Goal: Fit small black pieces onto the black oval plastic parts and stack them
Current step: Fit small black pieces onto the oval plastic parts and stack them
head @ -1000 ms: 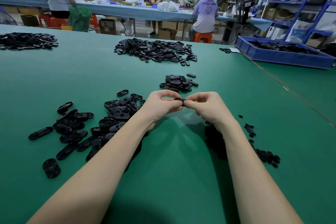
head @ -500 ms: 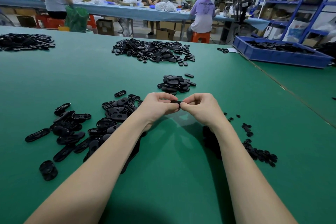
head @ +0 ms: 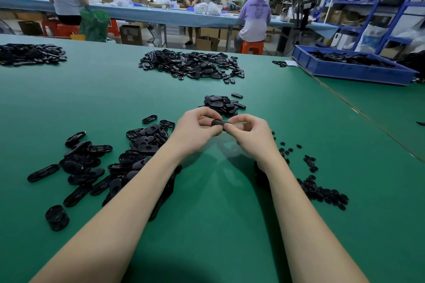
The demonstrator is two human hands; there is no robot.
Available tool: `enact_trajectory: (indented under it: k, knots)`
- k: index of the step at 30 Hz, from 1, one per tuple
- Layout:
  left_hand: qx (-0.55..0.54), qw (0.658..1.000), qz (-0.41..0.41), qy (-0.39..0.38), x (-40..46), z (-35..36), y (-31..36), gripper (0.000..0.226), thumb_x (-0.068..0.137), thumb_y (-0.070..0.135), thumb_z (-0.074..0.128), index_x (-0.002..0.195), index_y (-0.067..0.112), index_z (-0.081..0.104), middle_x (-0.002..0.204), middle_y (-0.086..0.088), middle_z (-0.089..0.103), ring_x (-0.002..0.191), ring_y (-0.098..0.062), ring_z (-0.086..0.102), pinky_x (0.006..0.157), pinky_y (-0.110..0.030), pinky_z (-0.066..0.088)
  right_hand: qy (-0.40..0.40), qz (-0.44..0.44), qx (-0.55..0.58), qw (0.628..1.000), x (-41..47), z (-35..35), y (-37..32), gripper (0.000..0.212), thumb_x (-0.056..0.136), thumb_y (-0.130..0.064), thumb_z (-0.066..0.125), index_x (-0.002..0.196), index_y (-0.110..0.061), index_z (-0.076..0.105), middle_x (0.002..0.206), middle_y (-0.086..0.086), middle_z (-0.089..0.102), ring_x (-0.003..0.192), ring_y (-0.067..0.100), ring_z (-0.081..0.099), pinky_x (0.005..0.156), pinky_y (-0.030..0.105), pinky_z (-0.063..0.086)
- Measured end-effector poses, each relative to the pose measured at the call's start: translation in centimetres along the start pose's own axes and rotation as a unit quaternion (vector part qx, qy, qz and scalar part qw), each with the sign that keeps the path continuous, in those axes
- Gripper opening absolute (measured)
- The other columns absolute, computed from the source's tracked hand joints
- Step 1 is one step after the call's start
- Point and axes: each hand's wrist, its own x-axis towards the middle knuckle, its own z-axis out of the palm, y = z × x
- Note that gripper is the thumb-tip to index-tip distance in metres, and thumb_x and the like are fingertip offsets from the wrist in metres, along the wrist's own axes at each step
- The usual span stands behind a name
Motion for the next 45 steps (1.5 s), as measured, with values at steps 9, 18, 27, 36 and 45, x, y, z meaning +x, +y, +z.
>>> enact_trajectory:
  k: [9, 18, 27, 36, 45]
  knots:
    - [0.226, 0.962, 0.146, 0.04, 0.5, -1.0, -0.9, 0.013, 0.085, 0.022, 0.079, 0.097, 0.021, 0.076, 0.093, 0.01, 0.071, 0.078, -0.005, 0.067, 0.075, -0.014, 0.051, 0.01, 0.04, -0.012, 0.999, 0.2, -0.3, 0.5, 0.01, 0.091, -0.037, 0.07, 0.091, -0.027, 0.07, 0.084, -0.008, 0.078, 0.058, 0.007, 0.058, 0.071, 0.03, 0.055]
    - [0.374, 0.907, 0.171, 0.093, 7.0, 1.5, 0.7, 0.022, 0.091, 0.038, 0.069, 0.11, 0.028, 0.068, 0.104, 0.003, 0.067, 0.094, -0.02, 0.063, 0.078, -0.033, 0.05, 0.033, 0.024, 0.011, 0.999, 0.9, -0.4, 1.2, 0.007, 0.091, -0.032, 0.069, 0.087, -0.027, 0.071, 0.089, -0.006, 0.076, 0.069, 0.011, 0.062, 0.089, 0.044, 0.059]
    - [0.548, 0.822, 0.153, 0.027, 12.9, 4.1, 1.4, 0.024, 0.097, 0.036, 0.059, 0.112, 0.018, 0.064, 0.118, -0.008, 0.06, 0.109, -0.032, 0.061, 0.082, -0.035, 0.041, 0.029, 0.033, 0.027, 0.999, 1.1, -1.1, 1.7, 0.006, 0.091, -0.03, 0.066, 0.089, -0.028, 0.072, 0.09, -0.007, 0.076, 0.068, 0.01, 0.06, 0.083, 0.037, 0.056]
    - [0.379, 0.899, 0.206, 0.076, 7.3, 1.8, 1.3, 0.023, 0.094, 0.032, 0.062, 0.111, 0.018, 0.064, 0.111, -0.003, 0.06, 0.108, -0.023, 0.055, 0.085, -0.035, 0.047, 0.049, 0.017, -0.012, 0.999, 1.1, -1.0, 1.8, 0.008, 0.089, -0.032, 0.067, 0.085, -0.027, 0.073, 0.083, -0.01, 0.076, 0.073, 0.007, 0.066, 0.085, 0.037, 0.06]
    - [0.378, 0.918, 0.122, 0.01, 2.2, -3.1, 0.5, 0.02, 0.096, 0.02, 0.053, 0.107, 0.028, 0.068, 0.104, 0.007, 0.064, 0.106, -0.019, 0.057, 0.093, -0.04, 0.049, 0.028, -0.004, -0.052, 0.998, 0.2, -0.3, 1.0, 0.01, 0.091, -0.031, 0.066, 0.084, -0.029, 0.072, 0.082, -0.009, 0.076, 0.081, 0.009, 0.069, 0.086, 0.044, 0.06]
